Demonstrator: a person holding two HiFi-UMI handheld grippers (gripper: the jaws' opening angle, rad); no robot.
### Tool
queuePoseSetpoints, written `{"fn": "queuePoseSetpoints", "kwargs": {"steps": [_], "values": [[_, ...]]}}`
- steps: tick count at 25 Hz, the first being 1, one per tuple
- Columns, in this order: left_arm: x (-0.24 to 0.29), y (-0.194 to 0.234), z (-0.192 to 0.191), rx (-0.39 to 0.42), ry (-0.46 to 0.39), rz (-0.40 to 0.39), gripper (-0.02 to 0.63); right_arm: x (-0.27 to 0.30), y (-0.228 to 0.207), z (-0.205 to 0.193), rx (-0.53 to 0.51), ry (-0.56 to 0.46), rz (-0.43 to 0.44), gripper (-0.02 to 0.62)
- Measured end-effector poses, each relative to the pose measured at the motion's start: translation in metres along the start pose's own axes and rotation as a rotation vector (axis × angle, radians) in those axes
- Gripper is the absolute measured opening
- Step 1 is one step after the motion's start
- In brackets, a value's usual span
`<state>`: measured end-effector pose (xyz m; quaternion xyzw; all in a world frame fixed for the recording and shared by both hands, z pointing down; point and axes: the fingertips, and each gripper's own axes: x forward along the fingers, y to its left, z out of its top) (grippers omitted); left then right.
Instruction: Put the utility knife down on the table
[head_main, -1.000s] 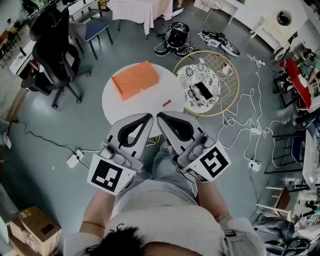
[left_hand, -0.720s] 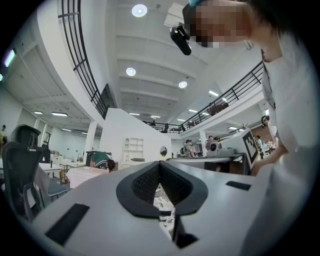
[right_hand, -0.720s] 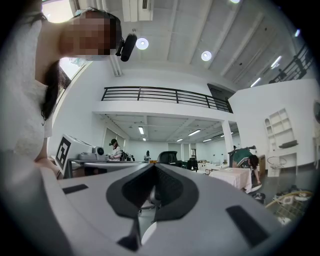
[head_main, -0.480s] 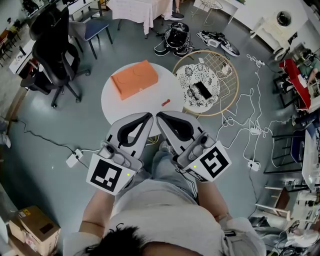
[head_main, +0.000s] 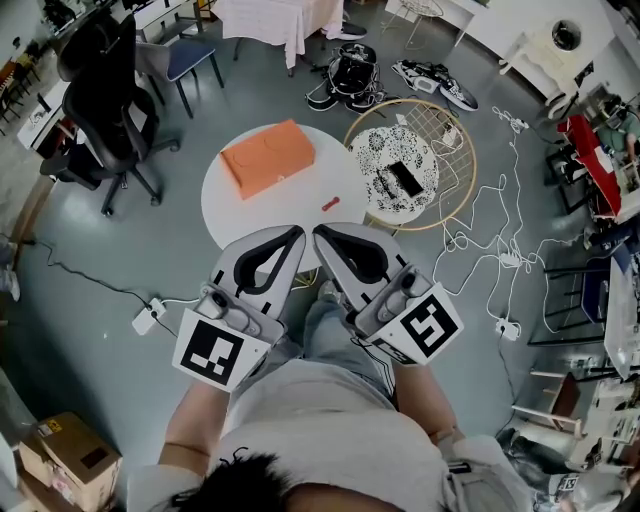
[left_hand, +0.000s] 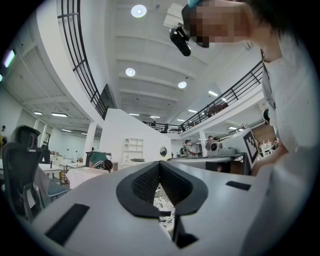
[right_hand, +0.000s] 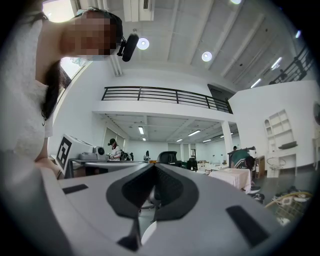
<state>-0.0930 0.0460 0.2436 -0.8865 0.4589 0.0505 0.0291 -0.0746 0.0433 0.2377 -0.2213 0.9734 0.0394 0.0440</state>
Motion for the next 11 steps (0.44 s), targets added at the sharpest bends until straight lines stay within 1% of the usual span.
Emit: {"fn": "queuePoseSetpoints", "kwargs": {"steps": [11], "values": [[-0.0059, -0.0037, 0.0034, 0.0, -0.007, 0.003, 0.009, -0.0026, 0.006, 0.0017, 0.0, 0.0, 0.005, 0.009]]}}
